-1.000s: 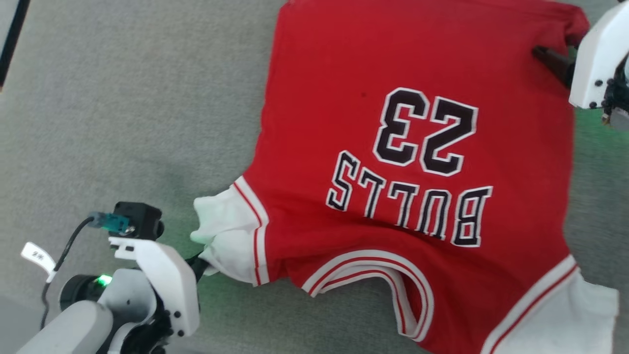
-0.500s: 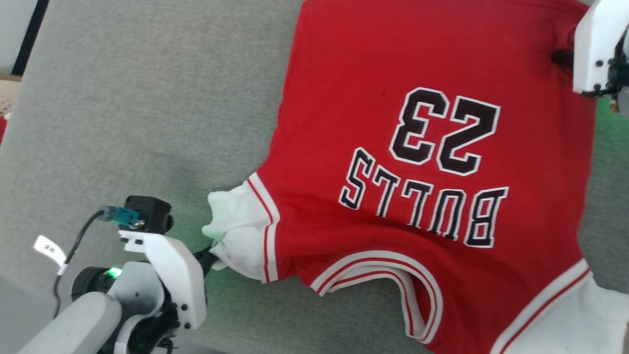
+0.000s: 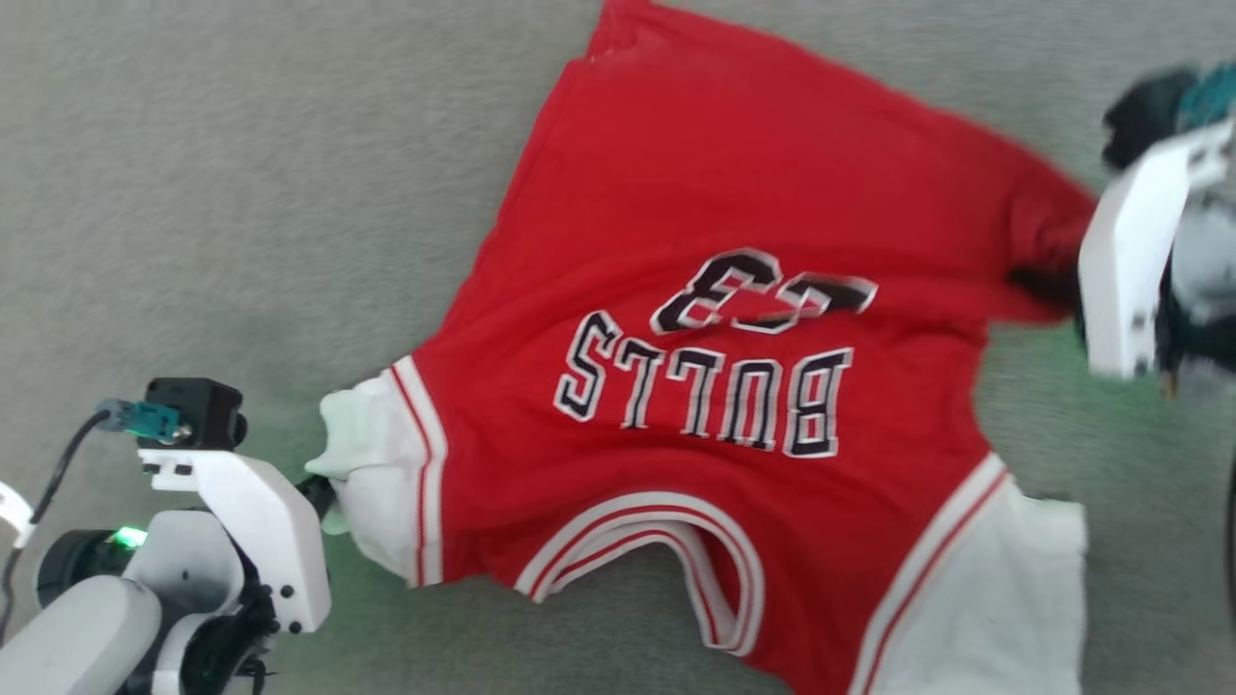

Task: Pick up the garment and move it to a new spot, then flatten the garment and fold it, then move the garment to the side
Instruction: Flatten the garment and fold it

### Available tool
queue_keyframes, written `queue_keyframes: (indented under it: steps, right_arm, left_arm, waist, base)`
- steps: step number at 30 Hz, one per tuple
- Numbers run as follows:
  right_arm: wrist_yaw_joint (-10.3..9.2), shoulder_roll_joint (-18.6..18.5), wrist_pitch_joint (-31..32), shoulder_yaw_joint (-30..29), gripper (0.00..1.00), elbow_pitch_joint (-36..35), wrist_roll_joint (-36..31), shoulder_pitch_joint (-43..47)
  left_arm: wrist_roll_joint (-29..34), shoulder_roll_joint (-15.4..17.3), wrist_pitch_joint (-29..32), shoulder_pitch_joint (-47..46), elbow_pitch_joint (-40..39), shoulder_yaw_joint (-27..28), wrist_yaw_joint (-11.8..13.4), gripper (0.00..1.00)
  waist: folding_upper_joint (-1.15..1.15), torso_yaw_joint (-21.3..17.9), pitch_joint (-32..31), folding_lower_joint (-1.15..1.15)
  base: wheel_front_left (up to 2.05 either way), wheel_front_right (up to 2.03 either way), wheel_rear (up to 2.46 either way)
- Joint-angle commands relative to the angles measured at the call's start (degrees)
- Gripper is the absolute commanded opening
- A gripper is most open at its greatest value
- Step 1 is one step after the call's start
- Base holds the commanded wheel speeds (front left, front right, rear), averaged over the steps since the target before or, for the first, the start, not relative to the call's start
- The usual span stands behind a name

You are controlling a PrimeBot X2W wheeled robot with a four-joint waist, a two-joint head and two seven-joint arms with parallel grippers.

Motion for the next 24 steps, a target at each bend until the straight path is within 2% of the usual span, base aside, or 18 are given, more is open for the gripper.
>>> queue_keyframes:
  steps: [1,5,9,15,18,19,20,21,22,24]
  right_arm:
    - [-0.03,-0.4,0.7,-0.8,0.00,-3.4,1.6,4.2]
    - [-0.02,-0.4,2.1,-3.7,0.00,-11.4,3.6,13.2]
    - [-0.02,1.6,3.4,-7.5,0.00,-19.4,3.1,24.8]
    - [-0.02,6.4,4.0,-11.8,0.00,-23.3,1.1,37.0]
    - [-0.02,7.6,2.8,-12.4,0.00,-23.0,-0.4,39.2]
    - [-0.03,8.0,1.9,-12.5,0.04,-23.1,-1.4,40.0]
    - [-0.04,8.8,0.9,-12.7,0.38,-22.9,-2.0,40.6]
    - [-0.04,9.3,0.2,-12.7,0.78,-22.8,-2.5,40.8]
    - [-0.04,9.6,-0.6,-12.7,1.00,-22.9,-2.9,40.9]
    - [-0.06,10.4,-2.1,-13.4,1.00,-23.6,-3.4,40.7]
  left_arm:
    - [0.3,0.6,0.0,0.5,-0.5,0.4,0.6,0.00]
    - [0.5,2.1,0.3,0.9,-1.7,1.0,1.2,0.00]
    - [0.3,3.2,0.9,1.1,-2.7,1.5,1.9,0.00]
    - [0.1,3.4,1.1,1.0,-3.0,1.7,2.1,0.00]
    - [0.1,3.5,0.7,1.2,-2.9,1.8,2.1,0.00]
    - [0.1,3.5,0.6,1.3,-2.8,1.8,2.1,0.00]
    - [0.0,3.5,0.5,1.4,-2.7,1.8,2.1,0.00]
    - [-0.2,3.5,0.4,1.3,-2.7,1.9,2.1,0.00]
    - [-0.2,3.4,0.4,1.4,-2.6,1.9,2.0,0.00]
    - [-0.3,3.3,0.1,1.6,-2.5,2.0,1.9,0.00]
  waist:
    - [0.00,-2.9,-1.3,0.00]
    - [0.00,-5.5,-1.7,0.00]
    - [0.00,-7.7,-2.0,0.00]
    - [0.00,-8.7,-2.3,0.00]
    - [0.00,-8.9,-2.3,0.00]
    - [0.00,-8.9,-2.4,0.00]
    - [0.00,-9.0,-2.5,0.00]
    - [0.00,-9.1,-2.5,0.00]
    - [0.00,-9.1,-2.6,0.00]
    - [0.00,-9.1,-2.9,0.00]
  base:
    - [0.00,0.00,0.00]
    - [0.00,0.00,0.00]
    - [0.00,0.00,0.00]
    - [0.00,0.00,0.00]
    - [0.00,0.00,0.00]
    - [0.00,0.00,0.00]
    - [0.00,0.00,0.00]
    - [0.00,0.00,0.00]
    - [0.00,0.00,0.00]
    - [0.00,0.00,0.00]
